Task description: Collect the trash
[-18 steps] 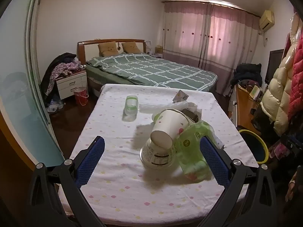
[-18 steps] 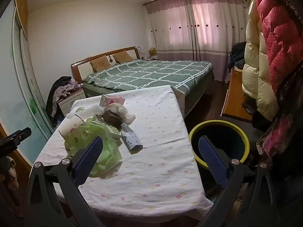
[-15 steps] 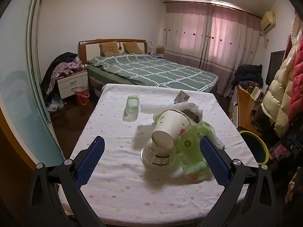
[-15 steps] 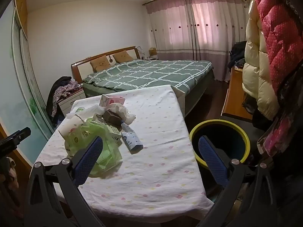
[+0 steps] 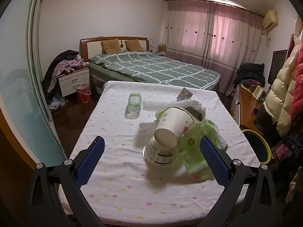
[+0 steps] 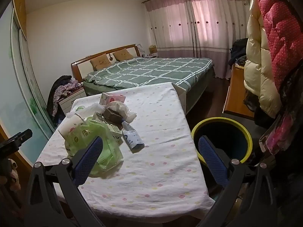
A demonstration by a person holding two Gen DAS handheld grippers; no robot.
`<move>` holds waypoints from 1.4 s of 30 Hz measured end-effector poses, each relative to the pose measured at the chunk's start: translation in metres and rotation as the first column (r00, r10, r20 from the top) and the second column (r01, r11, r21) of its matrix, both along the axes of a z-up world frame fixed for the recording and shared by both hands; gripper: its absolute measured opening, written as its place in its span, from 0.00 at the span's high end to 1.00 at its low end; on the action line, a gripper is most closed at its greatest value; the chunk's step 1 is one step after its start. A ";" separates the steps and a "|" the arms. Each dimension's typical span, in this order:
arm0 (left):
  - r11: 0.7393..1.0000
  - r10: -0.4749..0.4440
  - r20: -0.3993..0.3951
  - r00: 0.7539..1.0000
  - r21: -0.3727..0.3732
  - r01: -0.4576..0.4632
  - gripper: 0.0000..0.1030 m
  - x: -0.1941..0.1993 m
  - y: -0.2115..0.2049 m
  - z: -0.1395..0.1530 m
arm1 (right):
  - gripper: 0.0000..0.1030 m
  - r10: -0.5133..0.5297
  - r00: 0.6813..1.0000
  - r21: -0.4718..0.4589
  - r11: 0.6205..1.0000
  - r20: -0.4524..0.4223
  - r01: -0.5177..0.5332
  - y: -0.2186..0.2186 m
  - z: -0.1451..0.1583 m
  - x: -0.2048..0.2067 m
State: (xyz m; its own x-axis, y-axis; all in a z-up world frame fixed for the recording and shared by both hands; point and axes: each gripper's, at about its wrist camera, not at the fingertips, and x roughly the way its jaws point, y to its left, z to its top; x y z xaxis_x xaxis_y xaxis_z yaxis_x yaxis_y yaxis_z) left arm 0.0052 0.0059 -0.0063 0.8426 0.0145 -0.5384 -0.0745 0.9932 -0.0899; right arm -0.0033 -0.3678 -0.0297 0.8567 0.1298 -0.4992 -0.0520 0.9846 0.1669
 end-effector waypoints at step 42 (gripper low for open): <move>1.000 0.011 -0.017 1.000 0.009 -0.011 0.04 0.003 0.004 -0.011 | 0.06 0.008 1.000 0.011 1.000 -0.028 -0.007 0.010 0.001 0.015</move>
